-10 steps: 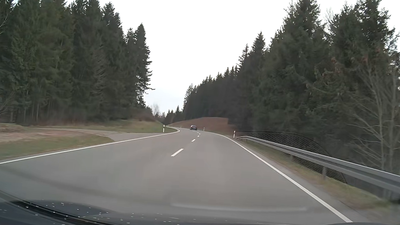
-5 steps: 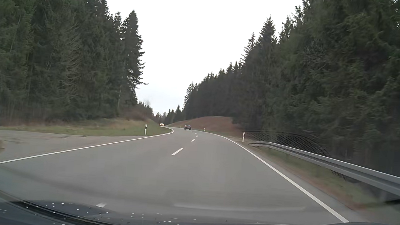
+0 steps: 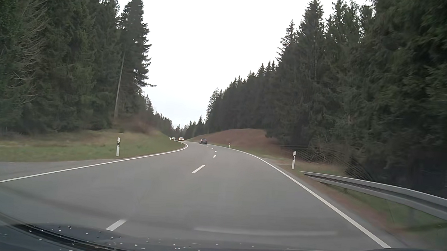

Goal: Follow the waypoints while adhering to traffic rules and regulations

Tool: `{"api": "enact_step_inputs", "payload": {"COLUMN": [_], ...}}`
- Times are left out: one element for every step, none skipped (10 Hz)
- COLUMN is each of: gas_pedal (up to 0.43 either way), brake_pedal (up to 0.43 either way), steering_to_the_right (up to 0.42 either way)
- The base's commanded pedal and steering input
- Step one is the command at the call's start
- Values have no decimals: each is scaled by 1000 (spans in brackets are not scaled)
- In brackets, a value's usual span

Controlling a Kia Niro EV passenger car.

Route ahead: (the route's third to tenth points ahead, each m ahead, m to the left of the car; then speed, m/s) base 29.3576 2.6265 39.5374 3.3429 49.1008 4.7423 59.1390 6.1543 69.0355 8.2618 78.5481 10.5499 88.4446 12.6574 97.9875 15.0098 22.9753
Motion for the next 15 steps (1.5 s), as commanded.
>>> {"api": "enact_step_inputs", "payload": {"gas_pedal": [189, 189, 189, 189, 189, 189, 189, 189, 189, 189, 197, 209, 228, 240, 248], "brake_pedal": [0, 0, 0, 0, 0, 0, 0, 0, 0, 0, 0, 0, 0, 0, 0], "steering_to_the_right": [-7, -9, -10, -11, -11, -11, -12, -13, -15, -17, -17, -19, -20, -21, -22]}}
